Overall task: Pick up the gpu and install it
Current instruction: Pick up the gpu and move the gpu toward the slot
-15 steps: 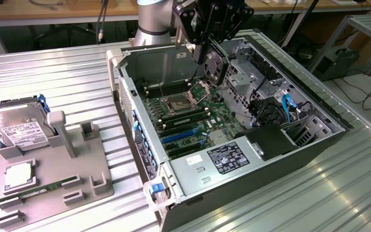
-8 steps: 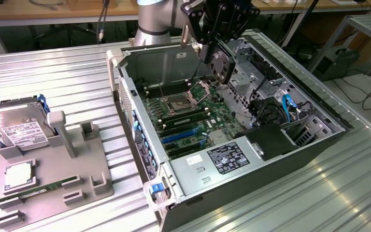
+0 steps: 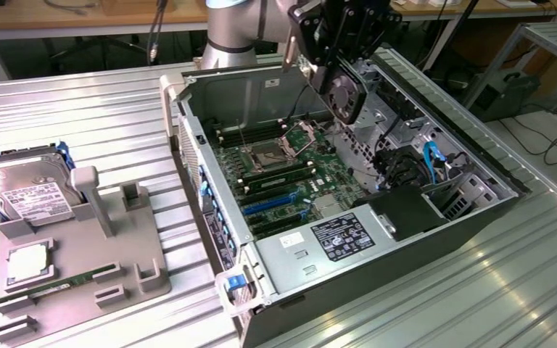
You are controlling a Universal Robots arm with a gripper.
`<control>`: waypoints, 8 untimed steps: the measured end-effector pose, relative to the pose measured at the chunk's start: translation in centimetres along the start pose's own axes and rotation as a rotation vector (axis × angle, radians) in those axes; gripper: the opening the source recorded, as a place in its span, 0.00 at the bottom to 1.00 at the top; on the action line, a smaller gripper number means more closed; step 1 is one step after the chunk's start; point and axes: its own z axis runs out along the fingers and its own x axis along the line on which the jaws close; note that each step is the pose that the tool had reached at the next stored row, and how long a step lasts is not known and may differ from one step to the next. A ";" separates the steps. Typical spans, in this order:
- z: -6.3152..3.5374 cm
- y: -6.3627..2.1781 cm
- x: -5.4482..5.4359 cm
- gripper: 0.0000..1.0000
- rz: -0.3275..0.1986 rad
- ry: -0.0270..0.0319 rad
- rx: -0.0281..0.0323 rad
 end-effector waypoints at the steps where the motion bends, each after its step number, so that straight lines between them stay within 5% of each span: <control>1: 0.04 0.00 -0.5 0.28 0.000 0.0000 0.0001; 8: 0.30 0.01 -1.9 0.28 0.000 0.0000 0.0000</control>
